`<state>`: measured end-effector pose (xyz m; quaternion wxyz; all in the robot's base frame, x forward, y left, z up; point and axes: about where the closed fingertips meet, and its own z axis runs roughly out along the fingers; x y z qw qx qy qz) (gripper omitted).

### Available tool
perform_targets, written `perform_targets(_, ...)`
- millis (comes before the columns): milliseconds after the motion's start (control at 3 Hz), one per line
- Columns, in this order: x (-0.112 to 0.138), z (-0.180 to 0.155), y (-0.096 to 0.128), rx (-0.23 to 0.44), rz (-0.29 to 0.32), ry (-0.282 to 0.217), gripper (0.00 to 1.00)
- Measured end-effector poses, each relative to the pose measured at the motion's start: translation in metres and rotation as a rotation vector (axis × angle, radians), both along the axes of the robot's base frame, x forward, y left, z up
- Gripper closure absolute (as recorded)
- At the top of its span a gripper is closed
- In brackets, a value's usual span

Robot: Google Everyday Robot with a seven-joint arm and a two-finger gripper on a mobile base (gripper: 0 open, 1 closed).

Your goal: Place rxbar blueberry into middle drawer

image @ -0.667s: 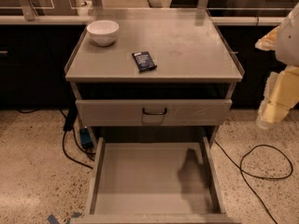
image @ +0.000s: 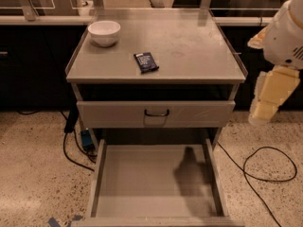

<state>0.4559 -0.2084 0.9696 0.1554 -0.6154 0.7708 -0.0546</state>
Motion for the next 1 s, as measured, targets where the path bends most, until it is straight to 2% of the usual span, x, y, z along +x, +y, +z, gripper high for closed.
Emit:
perform_targets(333, 0.028, -0.010, 0.013, -0.035, 0.038, -0.015, 0.00)
perform_targets(1000, 0.096, -0.022, 0.056, -0.070, 0.143, -0.044, 0.00)
